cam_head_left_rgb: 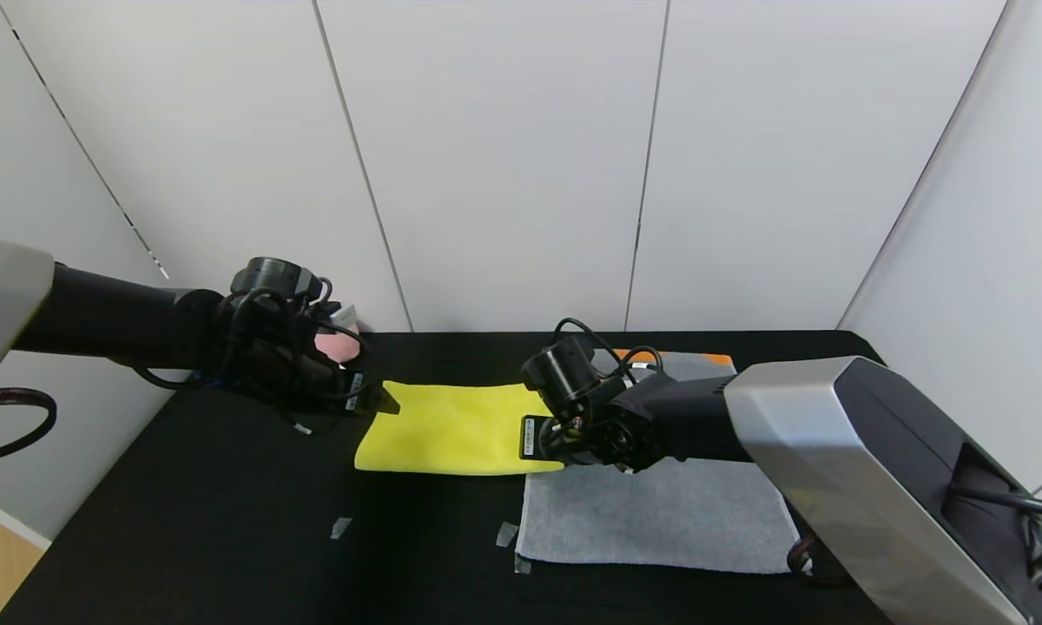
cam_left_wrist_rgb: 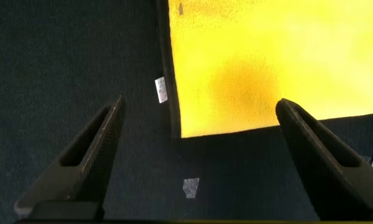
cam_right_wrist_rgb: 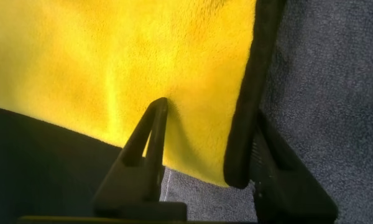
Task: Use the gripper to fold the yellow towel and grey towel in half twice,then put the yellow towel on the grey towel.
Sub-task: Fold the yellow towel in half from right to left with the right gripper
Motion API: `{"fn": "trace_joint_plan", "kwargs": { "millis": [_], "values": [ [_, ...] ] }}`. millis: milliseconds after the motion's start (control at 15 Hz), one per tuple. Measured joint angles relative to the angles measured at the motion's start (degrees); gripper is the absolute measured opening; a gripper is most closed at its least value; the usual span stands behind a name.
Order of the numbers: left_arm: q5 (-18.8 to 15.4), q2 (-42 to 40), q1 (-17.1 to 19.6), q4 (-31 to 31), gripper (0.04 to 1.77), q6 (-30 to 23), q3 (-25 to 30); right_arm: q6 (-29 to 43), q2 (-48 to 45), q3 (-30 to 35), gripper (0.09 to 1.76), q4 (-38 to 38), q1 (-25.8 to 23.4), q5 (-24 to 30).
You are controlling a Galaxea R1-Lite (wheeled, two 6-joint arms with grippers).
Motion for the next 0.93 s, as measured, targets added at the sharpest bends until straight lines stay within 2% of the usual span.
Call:
{"fn": "trace_joint_plan", "kwargs": {
  "millis": [67, 133, 533, 800, 933],
  "values": [
    [0.0, 0.0, 0.0, 0.0, 1.72, 0.0, 0.0, 0.0, 0.0, 0.0, 0.7, 0.0, 0.0, 0.0],
    [0.0, 0.0, 0.0, 0.0, 1.72, 0.0, 0.0, 0.0, 0.0, 0.0, 0.14, 0.0, 0.0, 0.0],
    [0.0, -0.1, 0.1, 0.0, 1.72, 0.0, 0.0, -1.0, -1.0, 0.0, 0.16, 1.0, -0.1, -0.6],
    [0.1, -0.5, 0.2, 0.0, 1.72, 0.2, -0.3, -5.3, -2.6, 0.1, 0.16, 3.9, 0.0, -6.0],
    [0.1, -0.6, 0.4, 0.0, 1.72, 0.2, -0.4, -6.1, -3.7, 0.1, 0.16, 5.9, 0.1, -6.8]
  ]
}}
